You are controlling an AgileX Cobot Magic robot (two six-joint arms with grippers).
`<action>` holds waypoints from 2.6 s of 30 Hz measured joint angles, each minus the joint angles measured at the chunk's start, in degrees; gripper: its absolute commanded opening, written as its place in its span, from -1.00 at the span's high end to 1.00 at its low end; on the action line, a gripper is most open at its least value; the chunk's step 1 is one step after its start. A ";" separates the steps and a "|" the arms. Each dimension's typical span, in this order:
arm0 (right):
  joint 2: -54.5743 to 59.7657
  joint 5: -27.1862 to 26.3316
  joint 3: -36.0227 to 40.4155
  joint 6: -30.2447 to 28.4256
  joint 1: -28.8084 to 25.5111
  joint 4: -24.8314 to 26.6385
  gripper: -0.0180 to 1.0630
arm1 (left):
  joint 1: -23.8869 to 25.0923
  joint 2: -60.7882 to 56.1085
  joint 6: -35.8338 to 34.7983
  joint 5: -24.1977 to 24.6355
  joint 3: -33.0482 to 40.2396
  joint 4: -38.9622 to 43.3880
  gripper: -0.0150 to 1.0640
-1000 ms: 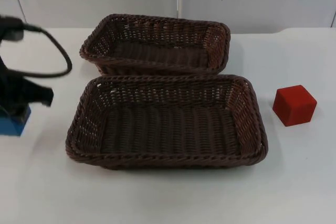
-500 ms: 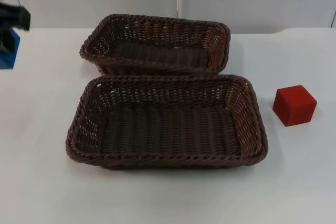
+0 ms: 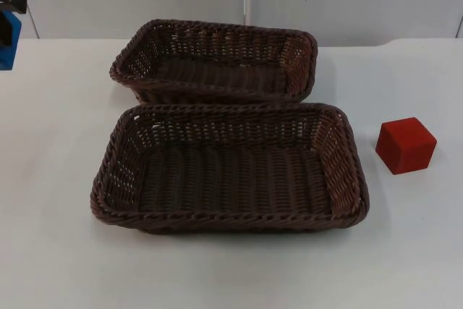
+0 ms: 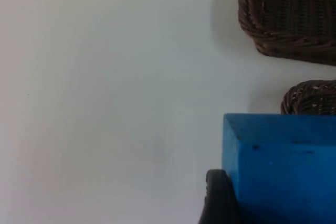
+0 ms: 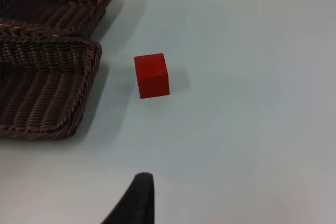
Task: Pick up one cube with the left hand and place it into the upper basket. Pick up one cube with the right hand and place it into the lower basket.
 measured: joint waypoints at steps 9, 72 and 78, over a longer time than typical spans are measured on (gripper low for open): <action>0.00 0.00 0.00 0.00 0.00 0.00 -0.98 | 0.00 0.00 0.10 -0.61 0.00 -1.73 0.98; 0.00 0.00 0.00 0.00 0.00 0.00 -0.98 | -0.09 60.67 44.52 2.91 -59.26 -44.96 0.98; 0.00 0.00 0.00 0.00 0.00 0.00 -0.98 | -0.94 66.61 45.06 3.36 -64.58 -45.17 0.98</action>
